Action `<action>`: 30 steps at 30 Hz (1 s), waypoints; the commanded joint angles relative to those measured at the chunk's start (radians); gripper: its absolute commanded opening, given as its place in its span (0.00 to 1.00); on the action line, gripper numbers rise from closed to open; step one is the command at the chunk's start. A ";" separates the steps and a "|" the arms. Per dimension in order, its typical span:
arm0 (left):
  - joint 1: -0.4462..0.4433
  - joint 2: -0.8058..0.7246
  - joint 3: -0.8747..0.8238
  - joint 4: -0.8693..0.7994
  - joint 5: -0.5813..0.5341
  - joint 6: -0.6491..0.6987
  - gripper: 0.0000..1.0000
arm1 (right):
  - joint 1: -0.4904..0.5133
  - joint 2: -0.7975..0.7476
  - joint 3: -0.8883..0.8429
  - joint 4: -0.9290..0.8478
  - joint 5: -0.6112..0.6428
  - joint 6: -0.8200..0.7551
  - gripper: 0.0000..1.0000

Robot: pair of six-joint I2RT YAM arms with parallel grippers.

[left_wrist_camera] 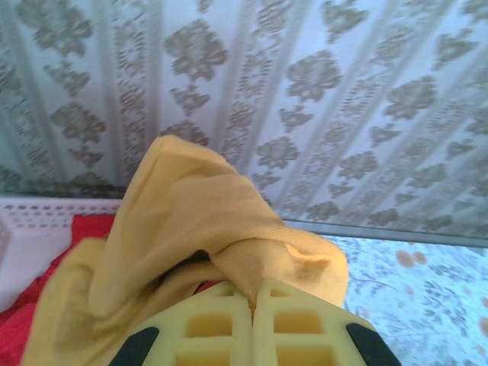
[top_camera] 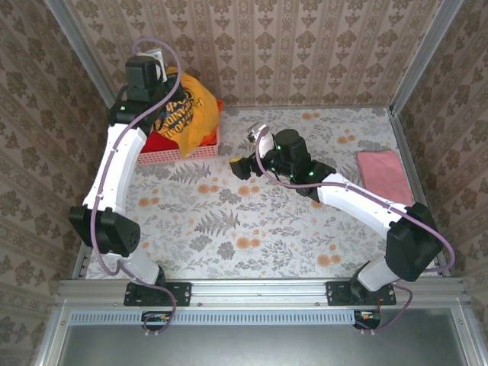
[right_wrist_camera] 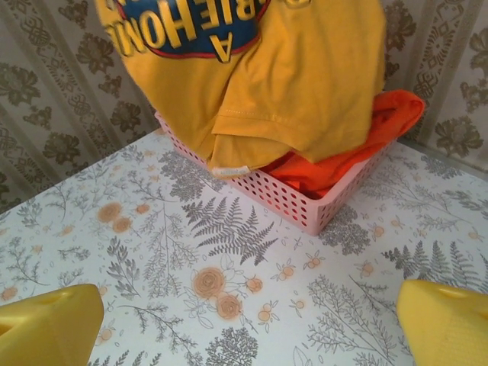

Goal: Fold and stack the t-shirts

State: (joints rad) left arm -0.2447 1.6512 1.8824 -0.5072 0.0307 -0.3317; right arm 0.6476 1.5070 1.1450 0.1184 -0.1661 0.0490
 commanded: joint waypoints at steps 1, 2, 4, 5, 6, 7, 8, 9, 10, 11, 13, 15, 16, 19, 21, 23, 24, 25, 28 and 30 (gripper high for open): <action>-0.033 -0.074 -0.006 0.047 0.054 0.047 0.00 | -0.009 -0.036 -0.038 0.043 0.050 0.043 1.00; -0.049 -0.089 -0.015 0.041 0.063 0.036 0.00 | -0.011 -0.047 -0.051 0.050 0.071 0.051 1.00; -0.081 -0.122 -0.045 0.032 0.075 0.001 0.00 | -0.016 -0.069 -0.076 0.058 0.103 0.060 1.00; -0.100 -0.140 -0.069 0.035 0.083 -0.023 0.00 | -0.018 -0.080 -0.086 0.059 0.123 0.061 1.00; -0.113 -0.156 -0.098 0.039 0.094 -0.047 0.00 | -0.021 -0.090 -0.095 0.059 0.141 0.064 1.00; -0.130 -0.172 -0.128 0.044 0.103 -0.076 0.00 | -0.025 -0.101 -0.105 0.061 0.162 0.067 1.00; -0.143 -0.187 -0.162 0.050 0.114 -0.104 0.00 | -0.028 -0.108 -0.113 0.061 0.178 0.072 1.00; -0.153 -0.198 -0.198 0.059 0.120 -0.122 0.01 | -0.032 -0.108 -0.120 0.062 0.192 0.075 1.00; -0.161 -0.207 -0.253 0.070 0.119 -0.145 0.09 | -0.035 -0.108 -0.126 0.062 0.208 0.078 1.00; -0.164 -0.216 -0.301 0.083 0.117 -0.172 0.14 | -0.038 -0.138 -0.132 0.059 0.225 0.083 1.00; -0.161 -0.226 -0.376 0.103 0.111 -0.217 0.35 | -0.047 -0.145 -0.135 0.044 0.244 0.101 1.00; -0.157 -0.228 -0.424 0.103 0.087 -0.226 0.64 | -0.053 -0.142 -0.126 0.011 0.250 0.122 1.00; -0.152 -0.229 -0.444 0.098 0.078 -0.230 0.75 | -0.055 -0.138 -0.118 -0.014 0.256 0.139 1.00; -0.130 -0.233 -0.487 0.070 0.061 -0.231 0.95 | -0.059 -0.122 -0.092 -0.076 0.236 0.167 1.00; -0.110 -0.247 -0.536 0.062 0.049 -0.231 1.00 | -0.058 -0.075 -0.072 -0.112 0.210 0.181 1.00; -0.086 -0.270 -0.607 0.070 0.033 -0.238 1.00 | -0.059 -0.038 -0.060 -0.132 0.185 0.208 1.00; -0.073 -0.282 -0.647 0.079 0.030 -0.245 1.00 | -0.057 -0.021 -0.055 -0.141 0.178 0.221 1.00; -0.056 -0.296 -0.692 0.090 0.031 -0.268 1.00 | -0.055 0.002 -0.051 -0.153 0.175 0.251 1.00; -0.013 -0.340 -0.813 0.128 0.024 -0.321 1.00 | -0.044 0.073 -0.037 -0.189 0.145 0.281 1.00; 0.004 -0.364 -0.874 0.144 0.002 -0.332 1.00 | -0.029 0.122 -0.029 -0.200 0.142 0.282 1.00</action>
State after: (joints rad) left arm -0.2577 1.3342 1.0634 -0.4034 0.0692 -0.6113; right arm 0.5999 1.5745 1.0843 -0.0113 0.0105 0.2852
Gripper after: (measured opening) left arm 0.997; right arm 0.999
